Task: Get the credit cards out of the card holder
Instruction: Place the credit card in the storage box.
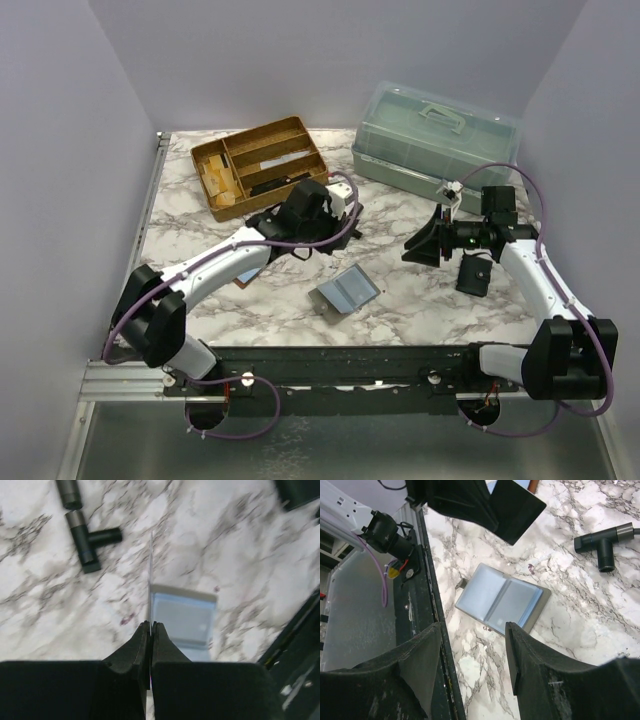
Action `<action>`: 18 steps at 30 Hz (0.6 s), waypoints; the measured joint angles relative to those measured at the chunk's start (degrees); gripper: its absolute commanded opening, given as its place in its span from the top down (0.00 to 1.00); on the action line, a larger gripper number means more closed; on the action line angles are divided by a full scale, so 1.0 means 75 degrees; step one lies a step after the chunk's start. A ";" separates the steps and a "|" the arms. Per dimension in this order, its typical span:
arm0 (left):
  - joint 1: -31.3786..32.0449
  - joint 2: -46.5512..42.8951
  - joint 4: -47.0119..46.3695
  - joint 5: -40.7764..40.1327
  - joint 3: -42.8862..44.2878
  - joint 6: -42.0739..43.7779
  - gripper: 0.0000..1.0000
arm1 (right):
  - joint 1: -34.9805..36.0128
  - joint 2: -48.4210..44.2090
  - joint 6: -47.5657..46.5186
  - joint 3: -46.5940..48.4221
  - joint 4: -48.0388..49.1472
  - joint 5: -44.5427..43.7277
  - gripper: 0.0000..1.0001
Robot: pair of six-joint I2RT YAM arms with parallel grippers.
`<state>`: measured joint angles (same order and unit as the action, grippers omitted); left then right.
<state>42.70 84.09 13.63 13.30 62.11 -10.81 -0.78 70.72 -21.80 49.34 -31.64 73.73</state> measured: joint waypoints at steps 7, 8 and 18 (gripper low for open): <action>-0.0583 0.1268 0.2500 -0.1285 0.1536 0.2600 1.00 | 0.0000 -0.0090 0.0050 -0.0017 0.0052 -0.0085 0.40; -0.0685 0.1431 0.2684 -0.1466 0.1673 0.2871 1.00 | 0.0000 -0.0105 0.0050 -0.0023 0.0055 -0.0087 0.40; -0.1737 0.2448 0.3608 -0.2879 0.3112 0.4902 1.00 | 0.0000 -0.0146 0.0050 -0.0050 0.0070 -0.0105 0.40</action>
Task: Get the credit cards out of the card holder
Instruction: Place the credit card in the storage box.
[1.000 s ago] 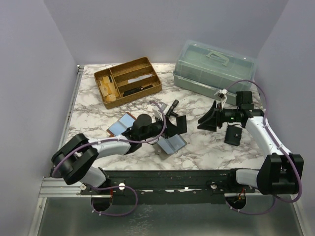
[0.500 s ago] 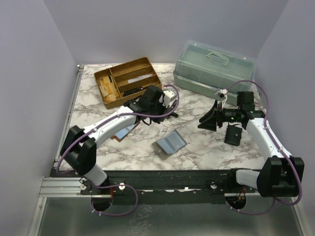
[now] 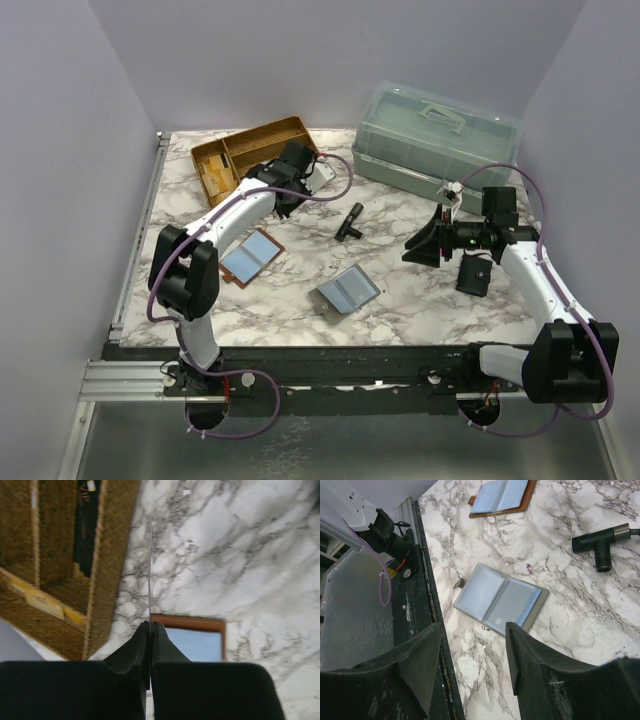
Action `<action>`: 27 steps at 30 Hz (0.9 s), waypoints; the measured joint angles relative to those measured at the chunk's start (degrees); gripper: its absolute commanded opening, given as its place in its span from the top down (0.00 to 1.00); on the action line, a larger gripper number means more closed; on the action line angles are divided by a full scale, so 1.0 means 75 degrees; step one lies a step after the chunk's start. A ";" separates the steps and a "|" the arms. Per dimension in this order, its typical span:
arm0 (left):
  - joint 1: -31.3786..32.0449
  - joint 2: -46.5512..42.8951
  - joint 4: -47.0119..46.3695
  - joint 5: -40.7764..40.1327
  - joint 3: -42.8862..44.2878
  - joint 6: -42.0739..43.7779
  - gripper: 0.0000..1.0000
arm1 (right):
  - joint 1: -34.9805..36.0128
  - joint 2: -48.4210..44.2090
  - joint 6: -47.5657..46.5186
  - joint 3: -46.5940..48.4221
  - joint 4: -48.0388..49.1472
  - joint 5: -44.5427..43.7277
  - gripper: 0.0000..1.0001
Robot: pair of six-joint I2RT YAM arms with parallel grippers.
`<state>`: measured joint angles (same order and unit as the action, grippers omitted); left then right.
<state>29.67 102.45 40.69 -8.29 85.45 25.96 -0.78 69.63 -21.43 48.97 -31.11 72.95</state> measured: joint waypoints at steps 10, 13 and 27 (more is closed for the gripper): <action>-0.1029 0.1614 0.0493 -0.0516 0.2192 0.1451 1.00 | 0.0000 0.0000 0.0000 -0.0047 0.0006 0.0003 0.40; -0.1160 0.2055 0.0659 -0.0638 0.2757 0.1731 1.00 | 0.0000 0.0000 0.0000 -0.0055 0.0009 0.0003 0.40; -0.1285 0.2996 0.0959 -0.0452 0.3552 0.2448 0.95 | 0.0000 0.0000 0.0000 -0.0082 0.0017 0.0012 0.40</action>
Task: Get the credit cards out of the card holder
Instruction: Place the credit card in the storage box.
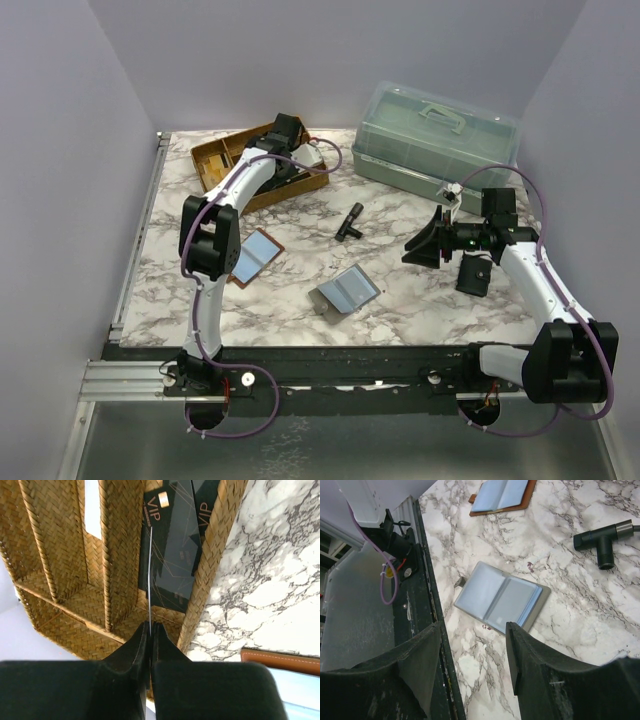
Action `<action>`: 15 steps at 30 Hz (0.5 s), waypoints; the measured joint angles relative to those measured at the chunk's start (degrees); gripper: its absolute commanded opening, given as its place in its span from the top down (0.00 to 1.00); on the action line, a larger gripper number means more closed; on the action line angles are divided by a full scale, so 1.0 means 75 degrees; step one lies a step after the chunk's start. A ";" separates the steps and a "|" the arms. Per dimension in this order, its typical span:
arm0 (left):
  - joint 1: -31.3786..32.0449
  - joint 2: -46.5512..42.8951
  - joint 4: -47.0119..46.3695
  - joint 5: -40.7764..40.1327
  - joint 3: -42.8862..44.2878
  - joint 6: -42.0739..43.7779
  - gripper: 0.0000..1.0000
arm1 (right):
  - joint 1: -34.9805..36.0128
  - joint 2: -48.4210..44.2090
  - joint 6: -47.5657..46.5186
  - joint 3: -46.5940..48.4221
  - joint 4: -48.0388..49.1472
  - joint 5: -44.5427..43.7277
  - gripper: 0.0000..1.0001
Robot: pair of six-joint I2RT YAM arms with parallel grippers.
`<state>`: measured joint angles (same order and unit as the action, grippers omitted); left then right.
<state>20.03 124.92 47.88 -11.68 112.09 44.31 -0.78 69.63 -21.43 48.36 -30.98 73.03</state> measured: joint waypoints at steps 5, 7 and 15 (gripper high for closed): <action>-0.0087 0.0224 0.0041 0.0358 0.0373 0.0102 0.95 | 0.0000 0.0000 0.0000 -0.0003 0.0000 0.0000 0.40; -0.0137 0.0321 0.0070 0.0510 0.0466 0.0117 0.94 | 0.0000 0.0000 0.0000 -0.0003 0.0003 0.0003 0.40; -0.0318 0.0761 0.0224 0.1046 0.0784 0.0169 0.83 | 0.0000 0.0000 0.0000 -0.0009 0.0000 0.0006 0.40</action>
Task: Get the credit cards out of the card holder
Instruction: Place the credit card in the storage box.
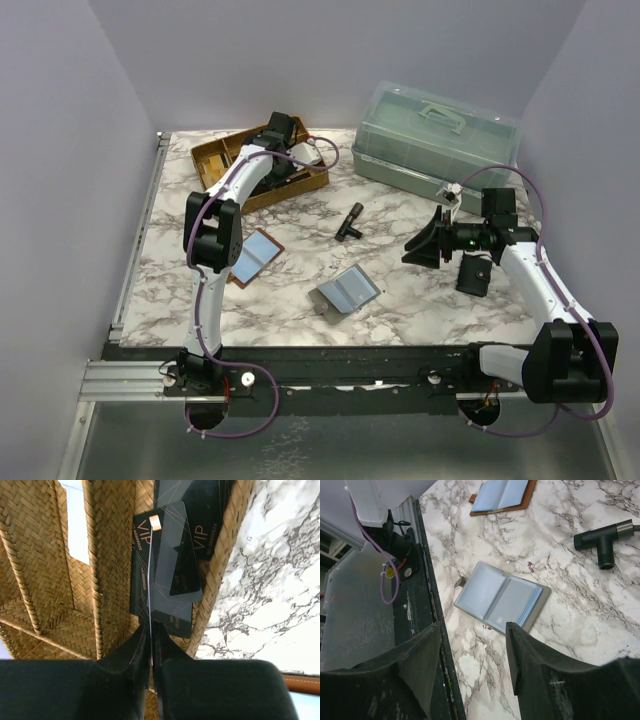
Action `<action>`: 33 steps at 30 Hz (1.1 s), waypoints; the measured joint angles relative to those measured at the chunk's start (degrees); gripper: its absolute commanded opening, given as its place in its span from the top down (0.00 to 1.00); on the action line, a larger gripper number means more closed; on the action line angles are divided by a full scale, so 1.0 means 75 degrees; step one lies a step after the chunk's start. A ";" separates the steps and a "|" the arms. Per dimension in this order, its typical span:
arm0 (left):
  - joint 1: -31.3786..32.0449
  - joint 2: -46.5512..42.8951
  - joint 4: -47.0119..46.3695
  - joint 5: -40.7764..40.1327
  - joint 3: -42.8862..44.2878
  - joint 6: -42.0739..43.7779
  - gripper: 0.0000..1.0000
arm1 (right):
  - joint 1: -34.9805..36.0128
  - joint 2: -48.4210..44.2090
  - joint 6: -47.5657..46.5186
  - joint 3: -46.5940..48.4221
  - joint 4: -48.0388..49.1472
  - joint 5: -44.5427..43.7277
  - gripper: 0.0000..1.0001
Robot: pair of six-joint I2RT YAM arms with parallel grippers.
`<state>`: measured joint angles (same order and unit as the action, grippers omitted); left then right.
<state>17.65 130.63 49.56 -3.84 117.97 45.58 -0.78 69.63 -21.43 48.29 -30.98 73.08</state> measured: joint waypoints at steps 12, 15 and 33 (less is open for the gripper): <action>-0.0210 0.0236 -0.0291 0.0067 0.0513 -0.0356 0.66 | 0.0000 0.0000 -0.0003 -0.0009 0.0000 0.0000 0.40; -0.0224 0.0236 -0.0414 -0.0192 0.0711 -0.0595 0.61 | 0.0000 0.0000 -0.0006 -0.0009 0.0000 0.0000 0.40; -0.0481 -0.6720 -0.5085 0.2422 -0.6808 -0.8568 0.34 | 0.0006 -0.0085 -0.0303 -0.0306 0.0012 -0.0015 0.38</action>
<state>14.04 80.23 11.42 14.33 66.92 -18.68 -0.73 68.99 -23.70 46.00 -30.89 72.97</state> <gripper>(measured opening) 0.702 0.609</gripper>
